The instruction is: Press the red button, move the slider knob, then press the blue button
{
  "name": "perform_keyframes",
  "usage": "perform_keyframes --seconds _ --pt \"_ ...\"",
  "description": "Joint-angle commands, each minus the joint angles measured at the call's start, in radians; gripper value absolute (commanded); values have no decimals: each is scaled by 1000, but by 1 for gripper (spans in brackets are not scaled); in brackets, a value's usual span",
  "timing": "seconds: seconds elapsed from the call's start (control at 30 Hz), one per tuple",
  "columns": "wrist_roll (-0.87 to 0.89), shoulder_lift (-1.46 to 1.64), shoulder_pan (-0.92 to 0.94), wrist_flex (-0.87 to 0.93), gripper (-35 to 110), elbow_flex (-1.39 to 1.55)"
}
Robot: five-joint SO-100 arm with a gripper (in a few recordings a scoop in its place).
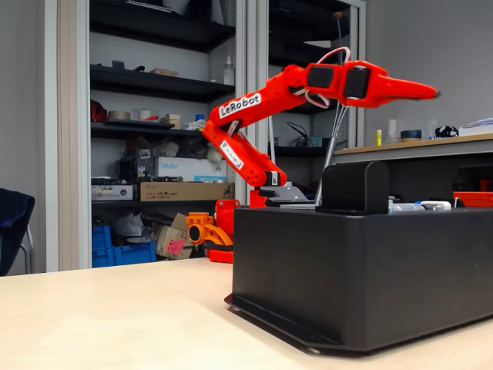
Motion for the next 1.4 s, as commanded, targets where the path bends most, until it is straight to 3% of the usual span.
perform_keyframes --seconds 0.0,0.27,0.4,0.67,1.37 --pt "-3 -100 -20 83 0 -137" --pt "43 -295 -48 339 0 -357" --pt "196 -348 -74 457 14 -405" --pt "367 -387 -126 500 40 -397" --pt "380 -494 -64 592 49 -400"
